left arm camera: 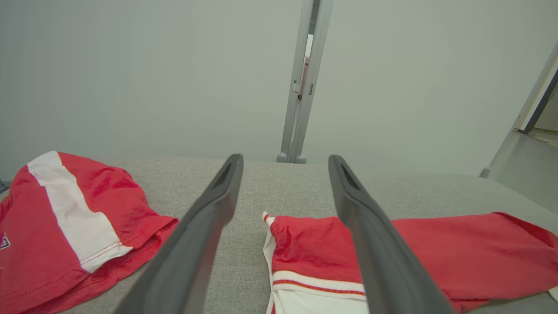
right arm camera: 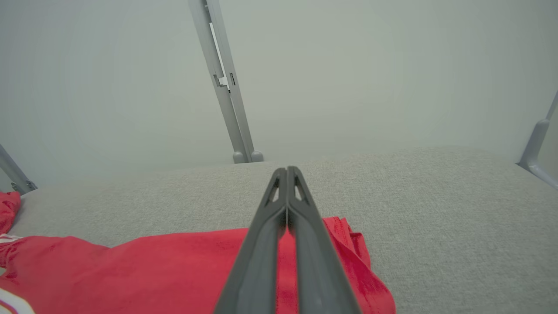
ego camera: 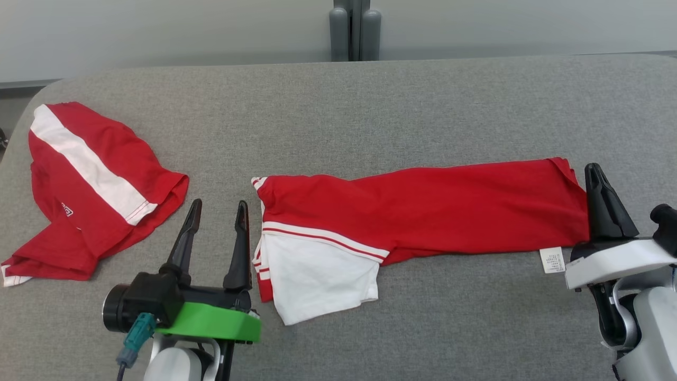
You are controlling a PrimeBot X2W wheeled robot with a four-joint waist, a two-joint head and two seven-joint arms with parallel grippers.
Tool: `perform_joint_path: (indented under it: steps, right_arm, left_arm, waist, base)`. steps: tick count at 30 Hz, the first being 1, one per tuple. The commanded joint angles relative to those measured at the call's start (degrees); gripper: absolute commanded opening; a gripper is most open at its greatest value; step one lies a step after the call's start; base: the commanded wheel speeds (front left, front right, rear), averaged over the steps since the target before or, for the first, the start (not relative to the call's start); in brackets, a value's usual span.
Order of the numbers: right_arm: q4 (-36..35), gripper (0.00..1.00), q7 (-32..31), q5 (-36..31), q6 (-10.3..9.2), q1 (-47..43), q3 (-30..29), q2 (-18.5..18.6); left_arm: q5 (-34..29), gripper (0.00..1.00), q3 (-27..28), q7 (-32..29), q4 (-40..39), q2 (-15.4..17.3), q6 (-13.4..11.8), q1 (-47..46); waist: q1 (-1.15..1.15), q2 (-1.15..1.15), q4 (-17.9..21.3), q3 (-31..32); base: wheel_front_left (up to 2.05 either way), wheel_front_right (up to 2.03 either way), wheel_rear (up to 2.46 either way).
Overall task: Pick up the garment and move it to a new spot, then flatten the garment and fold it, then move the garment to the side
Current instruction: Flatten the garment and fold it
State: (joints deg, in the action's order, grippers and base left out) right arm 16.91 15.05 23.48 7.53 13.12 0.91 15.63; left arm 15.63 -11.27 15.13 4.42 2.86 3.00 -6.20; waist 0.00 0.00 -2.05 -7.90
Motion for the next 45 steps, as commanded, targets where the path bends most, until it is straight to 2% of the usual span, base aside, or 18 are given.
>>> perform_joint_path:
  steps: [1,2,8,15,22,28,31,36,45]
  right_arm:
    - [-3.0,0.64,0.2,-2.0,-0.09,-1.8,-0.9,-0.9]
    - [-5.3,1.00,0.2,-2.6,-0.09,-3.0,-1.6,-1.9]
    - [-12.0,1.00,0.2,-5.5,-0.09,-7.1,-3.3,-4.8]
    - [-9.4,1.00,0.2,-5.4,-0.09,-6.0,-5.1,-4.8]
    - [0.6,1.00,0.2,-5.9,-0.09,-1.1,-8.8,-3.1]
    - [14.3,1.00,0.2,-4.9,-0.09,4.8,-10.9,-1.5]
    - [19.0,1.00,0.2,-6.3,-0.10,6.4,-12.8,-0.8]
    - [23.9,1.00,0.2,-6.7,-0.09,8.1,-14.7,-1.9]
    - [30.1,1.00,-0.1,-3.7,-0.09,9.4,-11.9,-3.1]
  left_arm:
    - [-1.5,1.00,-0.3,0.0,0.0,0.1,-0.2,0.9]
    - [-1.7,1.00,-0.5,0.0,-0.1,0.1,-0.2,1.2]
    - [-3.4,1.00,-0.8,0.0,-1.4,0.1,-1.3,2.5]
    - [-3.3,1.00,-1.5,0.0,-0.7,0.1,-0.8,1.5]
    - [-4.1,1.00,-2.9,0.0,0.2,0.1,0.2,-0.5]
    - [-4.9,1.00,-3.3,0.0,0.6,0.1,1.1,-2.0]
    - [-4.2,1.00,-1.9,0.0,1.0,0.1,0.9,-3.0]
    - [-5.1,1.00,-0.3,0.0,1.2,0.1,1.7,-4.3]
    - [-5.5,1.00,-0.4,0.0,1.5,0.1,2.3,-3.9]
  waist:
    - [0.00,0.00,0.1,0.2]
    - [0.00,0.00,0.1,0.2]
    - [0.00,0.00,0.3,0.2]
    - [0.00,0.00,-0.7,-1.4]
    - [0.00,0.00,-2.8,-5.1]
    - [0.00,0.00,-4.7,-8.2]
    - [0.00,0.00,-5.5,-8.8]
    - [0.00,0.00,-6.2,-9.2]
    - [0.00,0.00,-5.5,-8.9]
  base:
    - [0.00,0.00,0.00]
    - [0.00,0.00,0.00]
    - [0.00,0.00,0.00]
    - [0.00,0.00,0.00]
    - [0.00,0.00,0.00]
    - [0.00,0.00,0.00]
    - [0.00,0.00,0.00]
    - [0.00,0.00,0.00]
    - [0.00,0.00,0.00]
